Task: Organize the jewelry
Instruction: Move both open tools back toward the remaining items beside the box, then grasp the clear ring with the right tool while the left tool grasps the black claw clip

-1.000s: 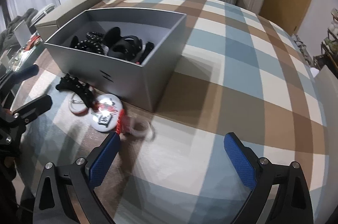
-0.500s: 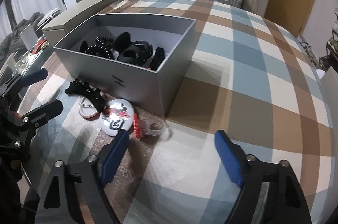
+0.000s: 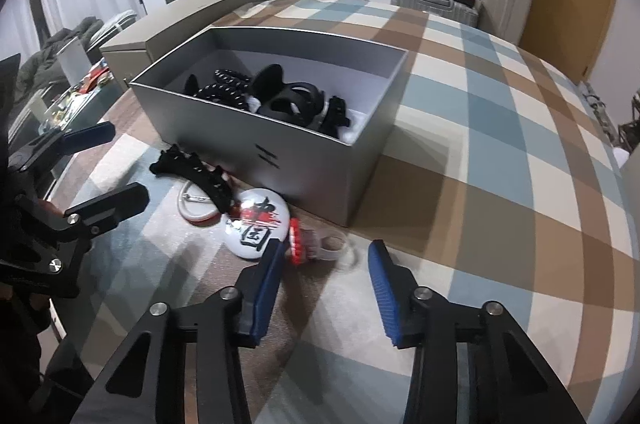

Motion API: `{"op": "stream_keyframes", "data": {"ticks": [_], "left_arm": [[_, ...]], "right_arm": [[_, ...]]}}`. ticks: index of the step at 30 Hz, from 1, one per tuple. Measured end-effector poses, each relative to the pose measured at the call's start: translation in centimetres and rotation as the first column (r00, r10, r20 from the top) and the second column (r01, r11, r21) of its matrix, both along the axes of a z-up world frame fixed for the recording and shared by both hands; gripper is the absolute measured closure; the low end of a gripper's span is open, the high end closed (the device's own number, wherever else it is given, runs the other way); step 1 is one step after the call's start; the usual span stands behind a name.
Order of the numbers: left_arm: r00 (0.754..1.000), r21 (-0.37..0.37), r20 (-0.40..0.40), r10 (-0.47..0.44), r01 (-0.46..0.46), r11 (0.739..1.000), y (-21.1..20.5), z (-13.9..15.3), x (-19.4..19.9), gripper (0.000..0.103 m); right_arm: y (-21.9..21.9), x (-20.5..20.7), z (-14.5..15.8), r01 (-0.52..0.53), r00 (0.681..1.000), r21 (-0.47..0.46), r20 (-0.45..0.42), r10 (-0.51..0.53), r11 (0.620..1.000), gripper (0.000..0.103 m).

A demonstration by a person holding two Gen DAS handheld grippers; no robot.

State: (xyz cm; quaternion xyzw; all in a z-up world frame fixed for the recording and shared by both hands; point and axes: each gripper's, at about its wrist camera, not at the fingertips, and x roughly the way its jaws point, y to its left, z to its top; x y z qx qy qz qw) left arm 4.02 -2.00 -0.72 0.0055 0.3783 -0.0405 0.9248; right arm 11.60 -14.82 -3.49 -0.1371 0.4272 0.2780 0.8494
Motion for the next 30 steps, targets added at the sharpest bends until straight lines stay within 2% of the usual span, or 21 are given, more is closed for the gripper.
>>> {"op": "stream_keyframes", "data": {"ticks": [7, 20, 27, 30], "left_arm": [[1.000, 0.000, 0.000, 0.002, -0.002, 1.000, 0.0, 0.0, 0.0, 0.002], [1.000, 0.006, 0.005, 0.030, -0.031, 1.000, 0.0, 0.2, 0.1, 0.002], [0.999, -0.066, -0.029, 0.016, -0.018, 0.998, -0.5, 0.2, 0.7, 0.002], [0.998, -0.075, -0.055, 0.017, -0.021, 0.997, -1.3, 0.0, 1.2, 0.002]], "right_arm": [[0.1, 0.1, 0.0, -0.005, 1.000, 0.023, 0.001, 0.005, 1.000, 0.075], [0.0, -0.7, 1.2, -0.030, 0.999, 0.046, 0.031, 0.028, 0.999, 0.075], [-0.4, -0.9, 2.1, -0.026, 0.999, 0.065, 0.049, 0.022, 0.998, 0.075], [-0.7, -0.9, 2.4, -0.023, 0.998, 0.074, 0.056, 0.019, 0.997, 0.075]]}}
